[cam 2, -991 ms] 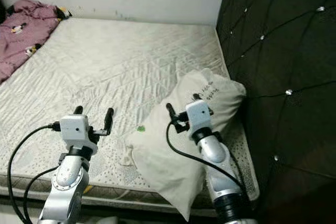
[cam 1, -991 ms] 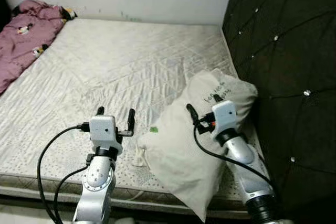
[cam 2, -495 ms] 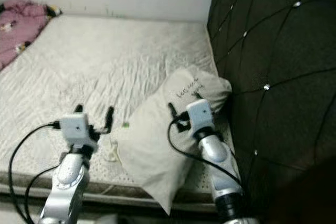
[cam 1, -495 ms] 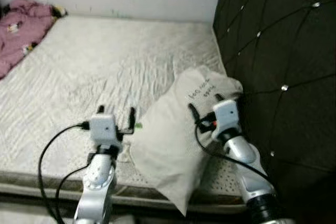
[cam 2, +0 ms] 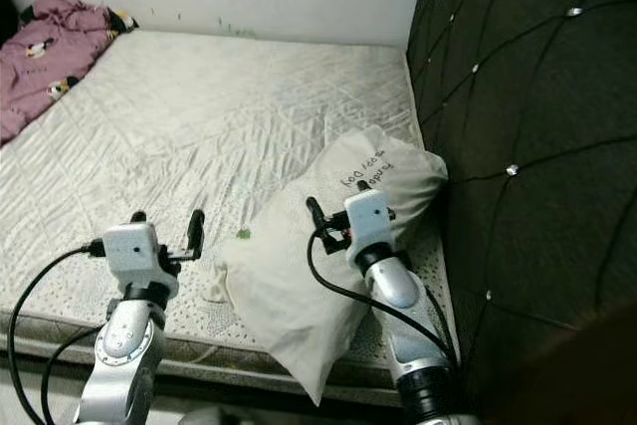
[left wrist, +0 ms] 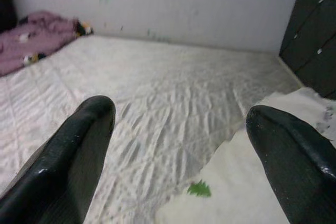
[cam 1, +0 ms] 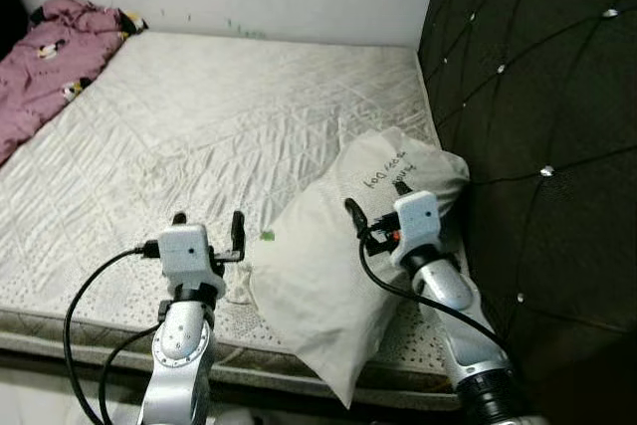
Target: Clean up the room
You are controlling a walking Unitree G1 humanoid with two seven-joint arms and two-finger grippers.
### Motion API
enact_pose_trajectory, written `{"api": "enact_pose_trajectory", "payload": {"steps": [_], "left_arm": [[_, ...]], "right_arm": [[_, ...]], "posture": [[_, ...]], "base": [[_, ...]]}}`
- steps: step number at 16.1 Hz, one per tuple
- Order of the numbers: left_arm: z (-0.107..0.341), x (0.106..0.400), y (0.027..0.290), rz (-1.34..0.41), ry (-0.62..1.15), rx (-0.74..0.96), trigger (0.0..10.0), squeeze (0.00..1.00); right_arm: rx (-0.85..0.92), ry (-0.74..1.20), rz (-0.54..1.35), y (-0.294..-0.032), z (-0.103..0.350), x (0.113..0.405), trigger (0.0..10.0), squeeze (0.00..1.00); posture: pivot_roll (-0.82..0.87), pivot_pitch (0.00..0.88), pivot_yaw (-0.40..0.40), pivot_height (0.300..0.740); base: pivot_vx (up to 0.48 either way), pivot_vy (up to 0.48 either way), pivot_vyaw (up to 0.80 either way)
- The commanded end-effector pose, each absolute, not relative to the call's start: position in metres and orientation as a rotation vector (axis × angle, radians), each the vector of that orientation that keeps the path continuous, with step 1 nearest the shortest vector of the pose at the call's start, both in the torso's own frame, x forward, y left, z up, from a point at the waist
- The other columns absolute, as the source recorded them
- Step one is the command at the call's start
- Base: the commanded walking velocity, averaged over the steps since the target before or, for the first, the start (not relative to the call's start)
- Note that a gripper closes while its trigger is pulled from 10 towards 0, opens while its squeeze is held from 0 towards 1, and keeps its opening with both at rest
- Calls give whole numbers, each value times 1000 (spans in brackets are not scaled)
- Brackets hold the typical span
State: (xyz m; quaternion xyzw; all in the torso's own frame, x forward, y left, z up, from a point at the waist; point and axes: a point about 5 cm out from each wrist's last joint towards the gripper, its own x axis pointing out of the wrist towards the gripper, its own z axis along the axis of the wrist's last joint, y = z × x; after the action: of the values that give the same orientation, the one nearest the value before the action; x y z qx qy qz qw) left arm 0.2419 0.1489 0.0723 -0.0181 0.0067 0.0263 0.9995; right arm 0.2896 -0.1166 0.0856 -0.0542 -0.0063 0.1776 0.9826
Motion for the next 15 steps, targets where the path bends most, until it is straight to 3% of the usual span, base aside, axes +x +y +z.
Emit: {"api": "enact_pose_trajectory", "payload": {"steps": [1, 15], "left_arm": [[72, 242, 150, 64, 24, -33, 10000, 0], [72, 242, 150, 64, 24, -33, 10000, 0]], "right_arm": [[-114, -29, 356, -117, 91, 291, 10000, 0], [-114, -29, 356, -117, 91, 291, 10000, 0]], "posture": [[-10, 0, 2, 740], [-10, 0, 2, 740]], "base": [[0, 0, 0], [0, 0, 0]]}}
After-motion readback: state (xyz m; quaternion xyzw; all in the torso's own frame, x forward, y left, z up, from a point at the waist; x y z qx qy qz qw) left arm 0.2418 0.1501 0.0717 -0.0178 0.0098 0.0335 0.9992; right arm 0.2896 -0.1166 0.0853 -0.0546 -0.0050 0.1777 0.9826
